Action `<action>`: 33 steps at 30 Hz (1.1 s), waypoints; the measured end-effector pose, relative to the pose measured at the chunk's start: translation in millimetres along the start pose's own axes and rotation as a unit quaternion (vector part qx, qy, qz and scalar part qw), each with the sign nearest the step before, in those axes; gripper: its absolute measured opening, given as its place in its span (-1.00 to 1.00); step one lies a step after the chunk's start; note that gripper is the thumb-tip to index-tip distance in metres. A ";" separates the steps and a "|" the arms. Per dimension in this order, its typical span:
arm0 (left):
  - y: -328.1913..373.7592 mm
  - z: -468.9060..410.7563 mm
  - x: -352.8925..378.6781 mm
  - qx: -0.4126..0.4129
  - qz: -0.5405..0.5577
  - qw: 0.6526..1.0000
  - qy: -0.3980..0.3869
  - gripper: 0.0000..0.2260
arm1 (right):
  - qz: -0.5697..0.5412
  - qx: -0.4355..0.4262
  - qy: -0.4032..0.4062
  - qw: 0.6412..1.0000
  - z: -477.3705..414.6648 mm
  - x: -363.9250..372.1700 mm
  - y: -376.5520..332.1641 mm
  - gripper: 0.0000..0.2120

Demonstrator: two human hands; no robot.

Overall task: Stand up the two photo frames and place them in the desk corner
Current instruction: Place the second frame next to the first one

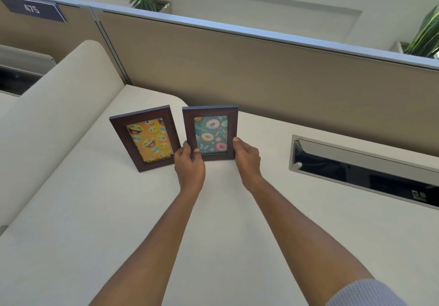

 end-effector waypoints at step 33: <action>-42.3 49.7 11.6 0.035 -0.198 0.971 -0.128 -0.30 | 0.194 -0.077 -0.014 0.978 0.5 -6.1 18.6 -0.67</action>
Point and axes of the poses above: each hand's wrist, its own z-axis away from the middle knuckle, its own x-axis out of the palm, y = z × x, the point moved 2 cm from there along -z, towards the middle knuckle, and after that the axes turned 11 degrees about z, right-handed, at the moved point
